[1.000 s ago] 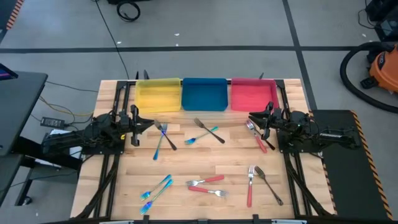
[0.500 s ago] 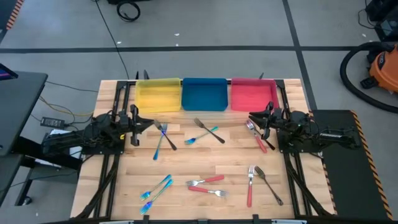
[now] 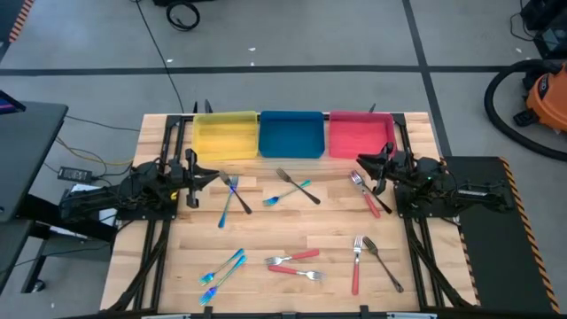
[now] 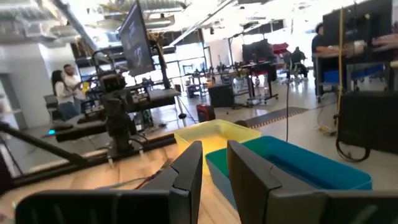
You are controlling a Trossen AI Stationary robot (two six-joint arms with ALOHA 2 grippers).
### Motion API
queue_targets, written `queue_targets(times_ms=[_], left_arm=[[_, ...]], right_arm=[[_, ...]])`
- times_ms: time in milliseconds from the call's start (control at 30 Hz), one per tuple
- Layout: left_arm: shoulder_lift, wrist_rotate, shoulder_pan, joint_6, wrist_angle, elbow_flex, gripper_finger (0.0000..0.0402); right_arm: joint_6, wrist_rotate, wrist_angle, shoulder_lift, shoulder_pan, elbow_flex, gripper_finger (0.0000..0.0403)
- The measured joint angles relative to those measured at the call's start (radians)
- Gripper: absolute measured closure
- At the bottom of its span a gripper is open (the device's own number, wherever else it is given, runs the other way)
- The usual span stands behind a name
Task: Sort silverware by color (type)
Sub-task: Put the black fork into the pink bin
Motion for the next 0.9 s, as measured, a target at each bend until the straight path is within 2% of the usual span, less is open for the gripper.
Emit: queue_targets(times_ms=[100, 167, 467, 667, 900], left_arm=[[0.000, 0.002, 0.000, 0.038, -0.002, 0.000, 0.0358], [0.000, 0.002, 0.000, 0.040, -0.002, 0.000, 0.0358], [0.000, 0.004, 0.000, -0.014, 0.033, 0.000, 0.0358], [0.000, 0.004, 0.000, -0.037, 0.049, 0.000, 0.0358], [0.000, 0.004, -0.001, -0.090, 0.056, 0.004, 0.0358]], right_arm=[[-0.076, 0.077, 0.027, 0.000, -0.002, 0.000, 0.0320], [-0.072, 0.125, 0.040, 0.000, -0.003, 0.000, 0.0320], [-0.045, 0.112, 0.046, 0.000, -0.002, 0.000, 0.0320], [-0.148, 0.073, 0.046, 0.000, -0.002, 0.000, 0.0320], [-0.049, 0.143, 0.045, 0.000, -0.002, 0.000, 0.0319]])
